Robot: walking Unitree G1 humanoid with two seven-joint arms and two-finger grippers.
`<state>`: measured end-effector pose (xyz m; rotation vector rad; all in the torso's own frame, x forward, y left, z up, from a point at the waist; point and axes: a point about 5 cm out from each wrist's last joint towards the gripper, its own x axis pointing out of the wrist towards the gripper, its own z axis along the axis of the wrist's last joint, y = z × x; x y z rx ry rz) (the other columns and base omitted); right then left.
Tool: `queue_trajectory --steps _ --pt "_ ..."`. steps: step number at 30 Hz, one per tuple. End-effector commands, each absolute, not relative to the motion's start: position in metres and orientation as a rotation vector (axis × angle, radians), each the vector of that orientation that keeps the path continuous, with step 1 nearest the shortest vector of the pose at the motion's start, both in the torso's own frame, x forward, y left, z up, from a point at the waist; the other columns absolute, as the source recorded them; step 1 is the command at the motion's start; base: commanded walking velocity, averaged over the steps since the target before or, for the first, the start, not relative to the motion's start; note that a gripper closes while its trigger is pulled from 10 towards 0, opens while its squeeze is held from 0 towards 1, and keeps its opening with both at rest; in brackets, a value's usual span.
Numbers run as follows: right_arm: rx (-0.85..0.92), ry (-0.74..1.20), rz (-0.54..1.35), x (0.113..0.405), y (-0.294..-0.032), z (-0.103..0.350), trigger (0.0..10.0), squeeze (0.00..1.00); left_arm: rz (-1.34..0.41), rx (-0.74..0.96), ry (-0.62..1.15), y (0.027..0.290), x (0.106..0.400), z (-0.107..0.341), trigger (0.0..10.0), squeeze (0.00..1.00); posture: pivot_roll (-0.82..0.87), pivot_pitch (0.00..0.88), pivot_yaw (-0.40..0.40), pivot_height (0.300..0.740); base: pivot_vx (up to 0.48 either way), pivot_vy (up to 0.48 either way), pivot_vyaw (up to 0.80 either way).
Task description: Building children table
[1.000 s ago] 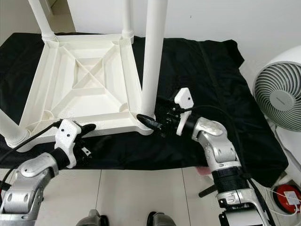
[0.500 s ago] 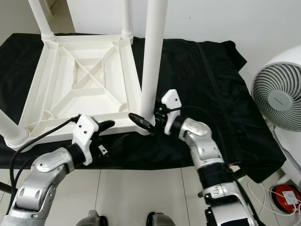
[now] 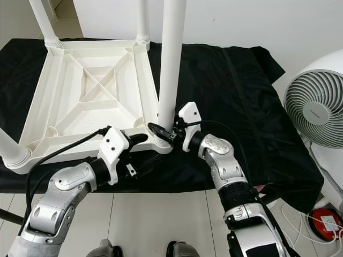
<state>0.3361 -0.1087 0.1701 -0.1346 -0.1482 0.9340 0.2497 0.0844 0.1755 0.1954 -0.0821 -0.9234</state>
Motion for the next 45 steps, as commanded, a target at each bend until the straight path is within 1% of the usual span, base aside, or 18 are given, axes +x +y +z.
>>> queue_trajectory --steps 1,4,11,13,15,16,18,22,23,24,27,32,33,34,35,38,43,45 --pt "-0.161 -0.101 0.888 0.339 -0.109 0.161 10.0 0.0 -0.818 0.186 -0.081 0.085 0.254 0.175 10.0 0.0 -0.05 0.086 -0.025 0.74 0.0 0.0 0.0" --pt "-0.167 -0.084 0.833 0.341 -0.108 0.158 10.0 0.0 -0.799 0.171 -0.083 0.084 0.254 0.176 10.0 0.0 -0.06 0.09 -0.027 0.74 0.0 0.0 0.0" --pt "-0.122 -0.066 0.573 0.343 -0.105 0.155 10.0 0.0 -0.748 0.129 -0.08 0.081 0.253 0.176 10.0 0.0 -0.05 0.099 -0.035 0.74 0.0 0.0 0.0" --pt "-0.086 -0.063 0.509 0.341 -0.105 0.154 10.0 0.0 -0.743 0.131 -0.077 0.081 0.252 0.175 10.0 0.0 -0.05 0.107 -0.047 0.74 0.0 0.0 0.0" --pt "-0.039 -0.055 0.314 0.331 -0.105 0.149 10.0 0.0 -0.73 0.119 -0.071 0.083 0.252 0.174 10.0 0.0 -0.05 0.111 -0.048 0.74 0.0 0.0 0.0" --pt "-0.039 -0.055 0.314 0.331 -0.105 0.149 10.0 0.0 -0.73 0.119 -0.071 0.083 0.252 0.174 10.0 0.0 -0.05 0.111 -0.048 0.74 0.0 0.0 0.0" --pt "-0.015 -0.05 0.193 0.321 -0.103 0.144 10.0 0.0 -0.715 0.122 -0.068 0.086 0.253 0.174 10.0 0.0 -0.05 0.112 -0.042 0.74 0.0 0.0 0.0" --pt "-0.002 -0.059 0.149 0.315 -0.097 0.143 10.0 0.0 -0.698 0.129 -0.066 0.088 0.256 0.174 10.0 0.0 -0.05 0.109 -0.042 0.74 0.0 0.0 0.0" --pt "0.012 -0.069 0.156 0.313 -0.092 0.144 10.0 0.4 -0.694 0.128 -0.068 0.089 0.256 0.174 10.0 0.0 -0.05 0.108 -0.04 0.74 0.0 0.0 0.0" --pt "0.032 -0.082 0.174 0.312 -0.087 0.146 10.0 1.0 -0.689 0.13 -0.068 0.09 0.257 0.175 10.0 0.0 -0.05 0.108 -0.04 0.74 0.0 0.0 0.0" --pt "0.075 -0.098 0.193 0.311 -0.086 0.15 10.0 1.0 -0.685 0.129 -0.068 0.09 0.258 0.176 10.0 0.0 -0.05 0.108 -0.04 0.74 0.0 0.0 0.0" --pt "0.055 -0.105 0.289 0.32 -0.098 0.156 10.0 1.0 -0.684 0.128 -0.067 0.09 0.258 0.175 10.0 0.0 -0.05 0.103 -0.033 0.74 0.0 0.0 0.0" --pt "0.024 -0.1 0.335 0.324 -0.105 0.157 10.0 0.67 -0.684 0.131 -0.064 0.09 0.258 0.175 10.0 0.0 -0.05 0.101 -0.031 0.74 0.0 0.0 0.0" --pt "0.024 -0.1 0.335 0.324 -0.105 0.157 10.0 0.67 -0.684 0.131 -0.064 0.09 0.258 0.175 10.0 0.0 -0.05 0.101 -0.031 0.74 0.0 0.0 0.0" --pt "-0.038 -0.082 0.422 0.331 -0.121 0.16 10.0 0.0 -0.693 0.137 -0.056 0.09 0.257 0.174 10.0 0.0 -0.06 0.106 -0.031 0.74 0.0 0.0 0.0" --pt "-0.079 -0.098 0.46 0.333 -0.127 0.164 10.0 0.0 -0.699 0.142 -0.052 0.089 0.256 0.173 10.0 0.0 -0.06 0.106 -0.028 0.74 0.0 0.0 0.0" --pt "-0.188 -0.114 0.693 0.341 -0.129 0.17 10.0 0.0 -0.734 0.173 -0.036 0.089 0.251 0.169 10.0 0.0 -0.06 0.102 -0.023 0.74 0.0 0.0 0.0" --pt "-0.188 -0.114 0.693 0.341 -0.129 0.17 10.0 0.0 -0.734 0.173 -0.036 0.089 0.251 0.169 10.0 0.0 -0.06 0.102 -0.023 0.74 0.0 0.0 0.0"
